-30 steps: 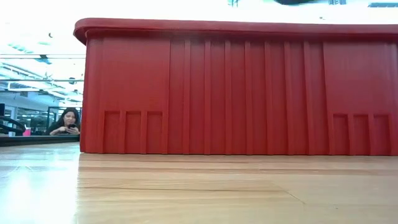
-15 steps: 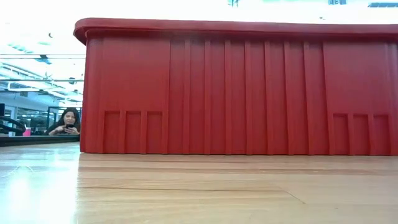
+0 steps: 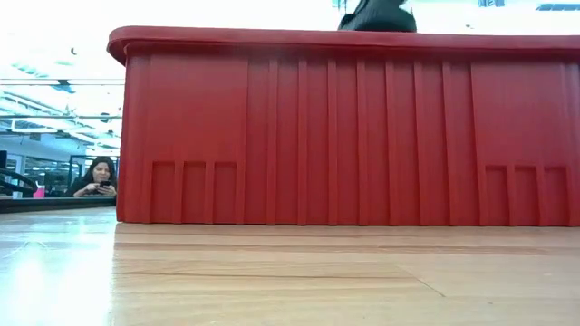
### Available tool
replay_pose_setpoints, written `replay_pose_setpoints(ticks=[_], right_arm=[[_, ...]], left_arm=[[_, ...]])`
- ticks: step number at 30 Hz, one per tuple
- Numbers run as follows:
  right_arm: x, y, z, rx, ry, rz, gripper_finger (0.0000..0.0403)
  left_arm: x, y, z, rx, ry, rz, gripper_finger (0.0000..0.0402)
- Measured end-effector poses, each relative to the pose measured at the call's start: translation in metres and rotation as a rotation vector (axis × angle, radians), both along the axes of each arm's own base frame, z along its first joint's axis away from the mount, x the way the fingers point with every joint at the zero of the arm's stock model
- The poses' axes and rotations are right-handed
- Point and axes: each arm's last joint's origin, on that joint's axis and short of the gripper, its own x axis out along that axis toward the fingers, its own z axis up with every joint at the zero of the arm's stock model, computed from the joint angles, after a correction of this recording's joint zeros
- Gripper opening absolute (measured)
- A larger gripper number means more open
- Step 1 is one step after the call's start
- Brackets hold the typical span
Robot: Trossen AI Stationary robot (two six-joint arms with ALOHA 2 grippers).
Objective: Pick and place slides into bin
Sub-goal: Put the black slide into the red bin
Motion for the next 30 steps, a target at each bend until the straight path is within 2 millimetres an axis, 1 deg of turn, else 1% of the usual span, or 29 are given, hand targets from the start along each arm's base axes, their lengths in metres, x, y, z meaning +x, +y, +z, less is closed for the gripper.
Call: replay_pose_setpoints(ticks=[4,8,12,15,19,22,26,28,30], right_arm=[[0.008,-0.025,-0.035,-0.058,-0.008,-0.001,0.0001],[0.003,-0.045,-0.069,-0.118,-0.031,-0.020,0.0001],[-0.006,-0.056,-0.094,-0.138,-0.025,-0.010,0.0001],[-0.012,-0.060,-0.114,-0.098,-0.004,0.010,0.0001],[-0.015,-0.063,-0.124,-0.041,-0.043,0.018,0.0001],[-0.014,-0.068,-0.129,-0.031,-0.033,0.000,0.0001],[-0.006,-0.071,-0.140,0.010,-0.050,0.047,0.0001],[-0.001,-0.072,-0.150,-0.009,0.005,0.051,0.0001],[0.003,-0.073,-0.155,-0.046,0.040,0.026,0.0001]], left_arm=[[0.000,0.000,0.000,-0.006,-0.008,0.014,0.0113],[0.000,0.001,0.000,-0.019,-0.012,0.021,0.0113],[0.001,0.002,0.000,-0.019,-0.012,0.025,0.0113],[0.003,0.006,0.000,-0.032,-0.017,0.043,0.0113],[0.006,0.012,0.000,-0.043,-0.021,0.068,0.0113],[0.008,0.016,0.000,-0.043,-0.021,0.084,0.0113],[0.011,0.022,0.000,-0.044,-0.022,0.103,0.0113],[0.013,0.025,0.000,-0.048,-0.022,0.108,0.0113],[0.013,0.026,0.000,-0.049,-0.022,0.112,0.0113]])
